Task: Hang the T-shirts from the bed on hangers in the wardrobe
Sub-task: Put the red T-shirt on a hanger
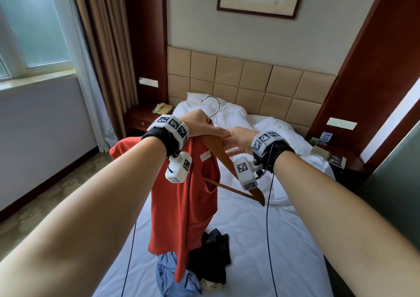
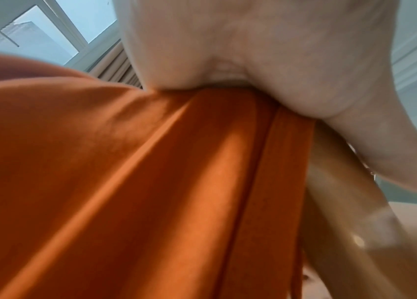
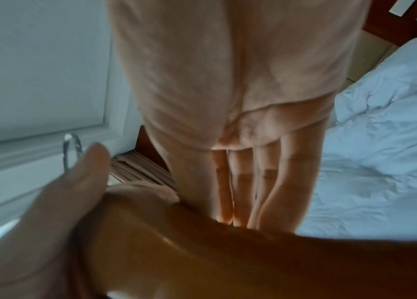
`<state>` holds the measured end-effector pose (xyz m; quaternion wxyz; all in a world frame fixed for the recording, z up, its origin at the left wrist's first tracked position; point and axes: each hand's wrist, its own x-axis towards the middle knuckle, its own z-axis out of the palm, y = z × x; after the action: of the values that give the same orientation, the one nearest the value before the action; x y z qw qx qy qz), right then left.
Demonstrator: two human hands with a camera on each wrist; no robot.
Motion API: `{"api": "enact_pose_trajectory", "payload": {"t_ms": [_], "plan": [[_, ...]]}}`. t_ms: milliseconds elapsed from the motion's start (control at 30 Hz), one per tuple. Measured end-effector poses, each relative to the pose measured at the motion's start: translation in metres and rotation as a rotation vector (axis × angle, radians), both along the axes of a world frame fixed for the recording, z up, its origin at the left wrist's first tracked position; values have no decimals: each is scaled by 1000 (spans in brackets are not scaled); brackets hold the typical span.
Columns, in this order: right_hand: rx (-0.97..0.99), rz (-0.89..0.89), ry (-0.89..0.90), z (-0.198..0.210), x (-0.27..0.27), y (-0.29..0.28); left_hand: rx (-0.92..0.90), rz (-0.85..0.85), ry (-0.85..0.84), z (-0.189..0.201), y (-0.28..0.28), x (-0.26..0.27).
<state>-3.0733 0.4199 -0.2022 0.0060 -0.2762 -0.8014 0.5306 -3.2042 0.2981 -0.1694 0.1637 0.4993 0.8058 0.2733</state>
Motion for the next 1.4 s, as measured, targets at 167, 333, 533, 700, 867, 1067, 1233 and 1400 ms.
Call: {"api": "enact_pose_trajectory", "payload": {"t_ms": [167,333,533,700,867,1067,1233,1400], "plan": [[-45,99,-290,-6,-17,1,-12,-25,34,0,-2,0],[-25,125,-231,-12,-25,0,-1,-5,38,-1,-4,-1],[332,97,-152,-22,-24,10,66,22,78,4,-2,-4],[724,10,-356,-26,-19,25,88,104,180,10,3,-8],[713,-209,-462,-29,-7,35,147,229,275,12,6,-9],[256,-433,-261,-43,13,66,195,304,313,14,8,-9],[235,-503,-242,-52,28,81,234,341,326,13,8,-10],[375,-522,-280,-54,40,91,282,361,310,11,8,-8]]}}
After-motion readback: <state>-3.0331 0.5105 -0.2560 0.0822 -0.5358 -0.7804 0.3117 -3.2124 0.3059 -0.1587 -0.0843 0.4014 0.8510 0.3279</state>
